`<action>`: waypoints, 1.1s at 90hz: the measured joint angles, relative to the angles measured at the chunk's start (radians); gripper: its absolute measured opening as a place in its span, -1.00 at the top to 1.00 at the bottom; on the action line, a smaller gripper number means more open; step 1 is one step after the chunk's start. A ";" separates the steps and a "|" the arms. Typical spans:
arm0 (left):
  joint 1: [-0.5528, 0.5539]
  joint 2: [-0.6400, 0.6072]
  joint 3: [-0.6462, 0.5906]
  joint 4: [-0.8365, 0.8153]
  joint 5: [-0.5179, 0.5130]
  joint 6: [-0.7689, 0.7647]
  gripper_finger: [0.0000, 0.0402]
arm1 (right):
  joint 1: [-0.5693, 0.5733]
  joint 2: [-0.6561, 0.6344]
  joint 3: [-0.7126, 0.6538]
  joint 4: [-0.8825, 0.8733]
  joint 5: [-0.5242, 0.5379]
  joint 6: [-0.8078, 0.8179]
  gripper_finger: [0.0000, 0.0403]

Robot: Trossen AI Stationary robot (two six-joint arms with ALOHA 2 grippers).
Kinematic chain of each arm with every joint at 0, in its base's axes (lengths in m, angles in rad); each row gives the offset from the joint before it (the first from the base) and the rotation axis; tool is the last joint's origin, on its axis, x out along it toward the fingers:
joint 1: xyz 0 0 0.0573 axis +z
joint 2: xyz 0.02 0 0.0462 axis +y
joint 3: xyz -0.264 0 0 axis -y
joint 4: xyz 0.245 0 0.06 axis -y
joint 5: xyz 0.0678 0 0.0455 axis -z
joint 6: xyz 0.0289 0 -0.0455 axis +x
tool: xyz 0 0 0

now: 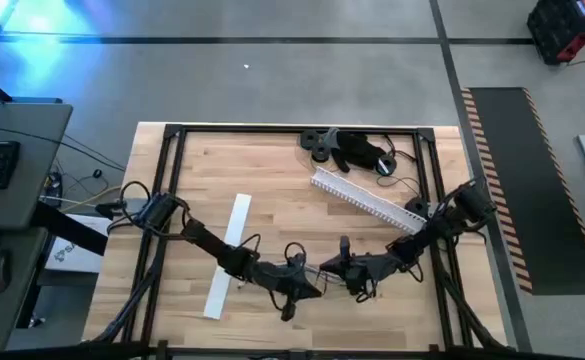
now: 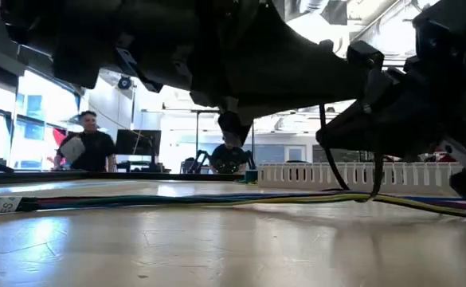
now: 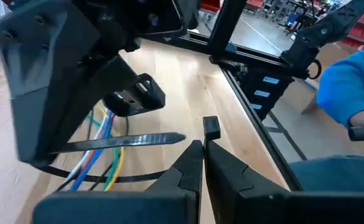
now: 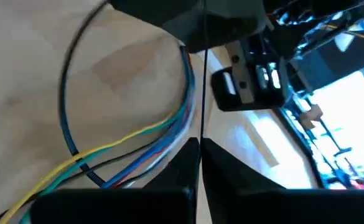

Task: Ziptie cables
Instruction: Wrap the cable using zip tie

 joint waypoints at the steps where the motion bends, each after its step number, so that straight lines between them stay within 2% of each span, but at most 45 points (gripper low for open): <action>1: 0.000 0.000 0.000 0.000 0.002 -0.003 1.00 | 0.000 0.000 0.000 0.000 -0.001 0.000 1.00; 25: 0.000 0.000 0.000 0.000 0.015 -0.024 1.00 | 0.018 0.000 0.000 0.066 -0.011 -0.038 1.00; 62: -0.003 0.000 0.000 0.001 0.022 -0.028 1.00 | 0.010 0.000 0.000 0.023 0.041 -0.044 1.00; 99: -0.003 0.001 0.000 0.001 0.019 -0.028 1.00 | 0.013 0.000 0.000 0.014 0.017 -0.047 1.00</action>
